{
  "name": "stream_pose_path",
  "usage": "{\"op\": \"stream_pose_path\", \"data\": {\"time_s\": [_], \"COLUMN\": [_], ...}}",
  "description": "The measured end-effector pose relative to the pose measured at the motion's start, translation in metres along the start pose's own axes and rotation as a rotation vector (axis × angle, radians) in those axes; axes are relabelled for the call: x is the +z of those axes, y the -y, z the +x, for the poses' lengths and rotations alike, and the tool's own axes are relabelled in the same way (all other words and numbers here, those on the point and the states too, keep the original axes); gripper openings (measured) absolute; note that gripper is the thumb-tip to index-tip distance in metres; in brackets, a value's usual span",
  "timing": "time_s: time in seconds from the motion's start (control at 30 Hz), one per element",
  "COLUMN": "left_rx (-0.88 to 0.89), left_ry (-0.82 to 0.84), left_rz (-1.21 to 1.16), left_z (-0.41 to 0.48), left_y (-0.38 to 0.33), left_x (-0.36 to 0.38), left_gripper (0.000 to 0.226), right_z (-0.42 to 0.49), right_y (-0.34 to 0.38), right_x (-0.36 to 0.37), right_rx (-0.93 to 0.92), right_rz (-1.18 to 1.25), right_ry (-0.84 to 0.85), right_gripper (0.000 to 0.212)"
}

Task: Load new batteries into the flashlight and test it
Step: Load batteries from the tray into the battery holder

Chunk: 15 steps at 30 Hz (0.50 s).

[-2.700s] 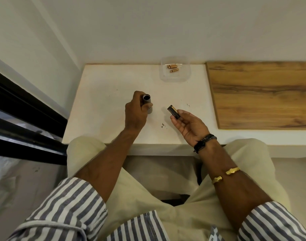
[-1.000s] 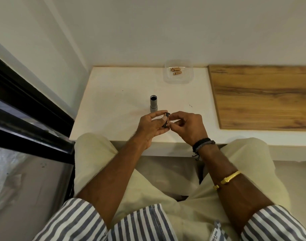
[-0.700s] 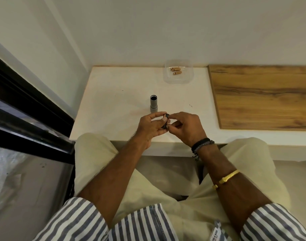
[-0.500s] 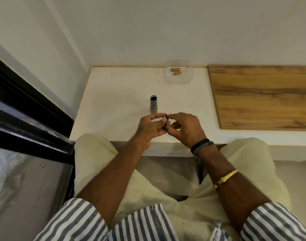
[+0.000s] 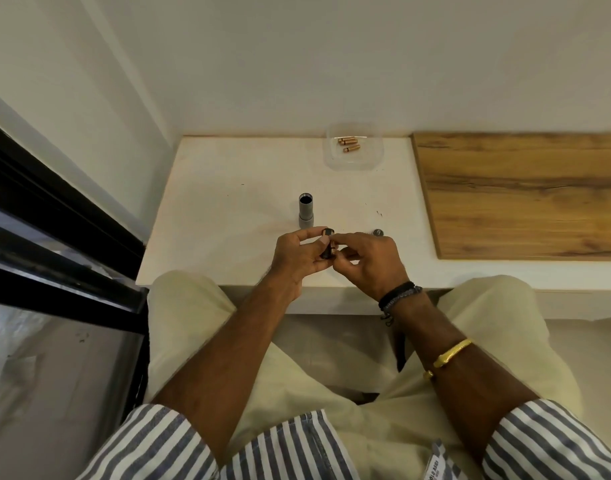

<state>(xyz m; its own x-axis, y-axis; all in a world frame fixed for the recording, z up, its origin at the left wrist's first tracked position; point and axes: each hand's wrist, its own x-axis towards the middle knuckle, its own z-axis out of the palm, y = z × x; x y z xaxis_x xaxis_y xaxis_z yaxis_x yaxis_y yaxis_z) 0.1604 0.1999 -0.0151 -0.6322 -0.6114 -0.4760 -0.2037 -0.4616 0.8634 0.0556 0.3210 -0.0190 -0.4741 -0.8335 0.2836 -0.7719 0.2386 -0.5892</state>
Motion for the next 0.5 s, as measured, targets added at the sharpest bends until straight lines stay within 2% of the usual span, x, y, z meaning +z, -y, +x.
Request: {"op": "stream_pose_path", "data": {"time_s": [0.23,0.4,0.5], "left_rx": [0.007,-0.034,-0.093], "left_ry": [0.016,0.027,0.045], "left_rz": [-0.087,-0.182,-0.252], "left_z": [0.001,0.006,0.009], "left_y": [0.003,0.008,0.01], "left_x": [0.004,0.006,0.008], "left_gripper": [0.022,0.019,0.022], "right_z": [-0.001,0.0,0.002], "right_y": [-0.004,-0.014,-0.024], "right_x": [0.004,0.006,0.002], "right_rx": [0.106,0.36,0.512], "right_rz": [0.129,0.243,0.33], "right_ry": [-0.053,-0.112,-0.207], "right_gripper": [0.015,0.01,0.011]}}
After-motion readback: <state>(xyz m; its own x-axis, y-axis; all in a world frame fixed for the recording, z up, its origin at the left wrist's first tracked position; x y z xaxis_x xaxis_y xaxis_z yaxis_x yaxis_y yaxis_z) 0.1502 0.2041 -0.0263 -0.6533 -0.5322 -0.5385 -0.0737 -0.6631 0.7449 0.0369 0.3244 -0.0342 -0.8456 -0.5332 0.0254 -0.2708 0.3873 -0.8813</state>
